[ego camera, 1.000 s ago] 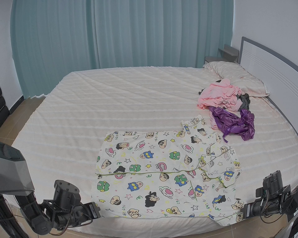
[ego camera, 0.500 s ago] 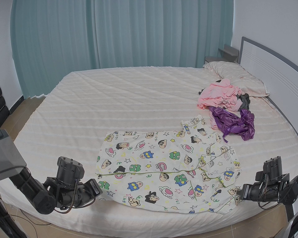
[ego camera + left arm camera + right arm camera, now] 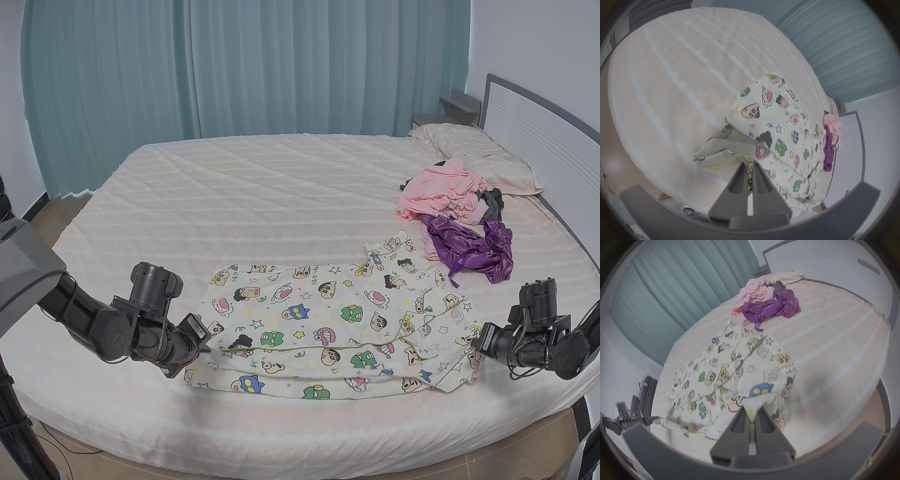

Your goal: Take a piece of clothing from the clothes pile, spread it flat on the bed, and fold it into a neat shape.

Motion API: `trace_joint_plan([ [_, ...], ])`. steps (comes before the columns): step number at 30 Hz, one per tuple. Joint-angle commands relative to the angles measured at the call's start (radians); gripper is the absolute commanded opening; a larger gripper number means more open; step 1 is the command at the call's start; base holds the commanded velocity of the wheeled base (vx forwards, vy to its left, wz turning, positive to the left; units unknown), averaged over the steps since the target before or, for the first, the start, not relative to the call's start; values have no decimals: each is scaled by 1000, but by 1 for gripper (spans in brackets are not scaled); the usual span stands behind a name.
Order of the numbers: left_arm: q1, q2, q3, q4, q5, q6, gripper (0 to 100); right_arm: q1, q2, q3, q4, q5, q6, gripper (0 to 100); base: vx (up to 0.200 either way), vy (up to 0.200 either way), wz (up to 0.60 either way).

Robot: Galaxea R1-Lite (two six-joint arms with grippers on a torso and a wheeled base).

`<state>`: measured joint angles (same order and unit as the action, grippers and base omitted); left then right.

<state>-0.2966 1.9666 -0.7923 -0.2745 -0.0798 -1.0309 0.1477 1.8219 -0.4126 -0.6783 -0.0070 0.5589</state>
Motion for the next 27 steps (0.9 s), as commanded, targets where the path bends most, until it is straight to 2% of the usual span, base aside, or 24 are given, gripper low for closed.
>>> trace_joint_plan([
  [1,43,118,-119,41,-17,-49,0,-14,86,-86,-1,-8,38,0,0,0,0],
  [10,77,233,-323,112,-31,-133,0,-13,143,-216,-1,-8,119,0,0,0,0],
  [17,77,268,-398,159,-17,-143,0,-13,194,-273,-3,-36,134,0,0,0,0],
  [27,77,290,-462,218,-15,-143,0,-11,238,-333,-3,-44,233,0,0,0,0],
])
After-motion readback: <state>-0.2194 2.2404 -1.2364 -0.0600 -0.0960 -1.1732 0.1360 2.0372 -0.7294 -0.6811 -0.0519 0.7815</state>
